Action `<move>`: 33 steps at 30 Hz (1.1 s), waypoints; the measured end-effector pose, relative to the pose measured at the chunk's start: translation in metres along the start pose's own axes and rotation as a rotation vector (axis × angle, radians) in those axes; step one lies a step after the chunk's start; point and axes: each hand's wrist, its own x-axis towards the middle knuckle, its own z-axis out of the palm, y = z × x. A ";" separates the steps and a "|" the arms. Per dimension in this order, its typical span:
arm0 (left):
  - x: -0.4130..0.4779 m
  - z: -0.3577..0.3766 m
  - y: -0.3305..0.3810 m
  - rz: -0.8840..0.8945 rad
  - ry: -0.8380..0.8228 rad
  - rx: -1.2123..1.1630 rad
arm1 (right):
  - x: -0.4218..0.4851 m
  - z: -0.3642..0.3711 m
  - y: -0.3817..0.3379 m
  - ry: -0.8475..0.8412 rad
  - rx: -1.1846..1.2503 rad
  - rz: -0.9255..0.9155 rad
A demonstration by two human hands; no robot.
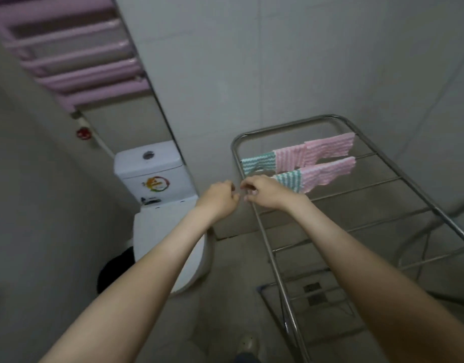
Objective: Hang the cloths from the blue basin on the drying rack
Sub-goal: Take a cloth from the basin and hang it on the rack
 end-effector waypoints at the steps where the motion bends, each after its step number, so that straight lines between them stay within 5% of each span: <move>1: -0.016 -0.005 -0.012 -0.033 0.000 -0.006 | 0.002 0.006 -0.016 -0.030 -0.002 -0.029; 21: -0.399 -0.030 -0.291 -0.860 0.385 -0.246 | -0.048 0.240 -0.442 -0.530 -0.156 -0.854; 28: -0.513 -0.005 -0.333 -1.097 0.349 -0.318 | -0.114 0.321 -0.519 -0.813 -0.173 -0.953; 33: -0.560 0.010 -0.355 -1.186 0.379 -0.363 | -0.135 0.356 -0.546 -0.740 -0.235 -0.996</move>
